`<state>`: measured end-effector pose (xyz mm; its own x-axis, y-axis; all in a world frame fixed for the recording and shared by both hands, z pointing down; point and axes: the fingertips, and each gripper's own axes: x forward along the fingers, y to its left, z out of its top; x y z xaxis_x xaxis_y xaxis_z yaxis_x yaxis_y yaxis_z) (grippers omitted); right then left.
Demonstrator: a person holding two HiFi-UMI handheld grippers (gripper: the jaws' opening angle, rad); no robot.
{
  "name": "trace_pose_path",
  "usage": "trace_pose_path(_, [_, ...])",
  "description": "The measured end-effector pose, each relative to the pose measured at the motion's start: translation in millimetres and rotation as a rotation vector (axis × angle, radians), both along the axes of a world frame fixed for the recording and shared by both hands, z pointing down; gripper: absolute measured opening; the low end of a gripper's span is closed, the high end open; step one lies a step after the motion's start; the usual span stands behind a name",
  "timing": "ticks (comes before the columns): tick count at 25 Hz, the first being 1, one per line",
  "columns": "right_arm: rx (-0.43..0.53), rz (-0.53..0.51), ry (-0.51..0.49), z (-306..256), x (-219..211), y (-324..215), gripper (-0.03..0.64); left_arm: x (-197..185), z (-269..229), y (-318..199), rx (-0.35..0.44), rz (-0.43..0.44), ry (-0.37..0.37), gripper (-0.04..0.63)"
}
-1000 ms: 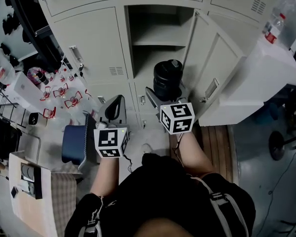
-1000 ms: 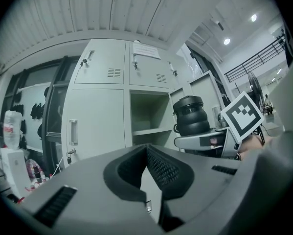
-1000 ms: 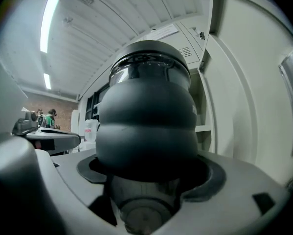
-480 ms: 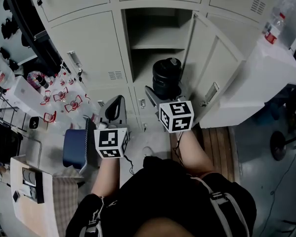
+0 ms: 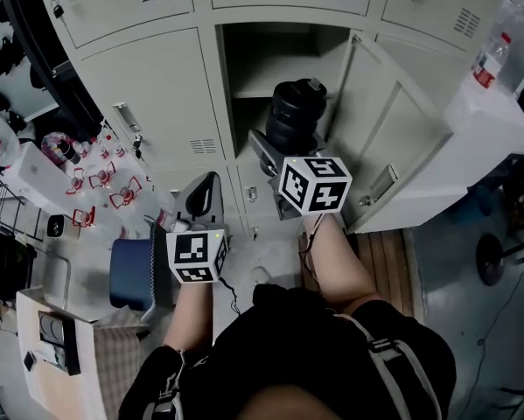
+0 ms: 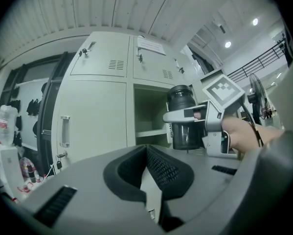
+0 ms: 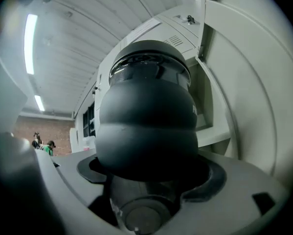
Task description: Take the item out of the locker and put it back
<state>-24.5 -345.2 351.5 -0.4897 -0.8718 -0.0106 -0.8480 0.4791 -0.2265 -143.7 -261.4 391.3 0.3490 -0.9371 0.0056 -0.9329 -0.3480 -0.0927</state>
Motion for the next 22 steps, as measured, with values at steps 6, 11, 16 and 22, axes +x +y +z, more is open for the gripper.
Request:
trace_pose_path(6, [-0.057, -0.018, -0.127, -21, -6, -44, 0.434, -10, -6, -31, 0.011, 0.011, 0.004, 0.011])
trace_pose_path(11, [-0.105, -0.015, -0.190, -29, -6, -78, 0.434, -20, -12, -54, 0.015, 0.007, 0.012, 0.011])
trace_pose_path(16, [-0.150, -0.007, -0.231, -37, -1, -108, 0.434, -27, -22, -74, 0.030, 0.007, 0.005, 0.011])
trace_pose_path(22, [-0.166, -0.020, -0.289, -51, 3, -138, 0.434, -32, -33, -97, 0.049, 0.003, -0.008, 0.011])
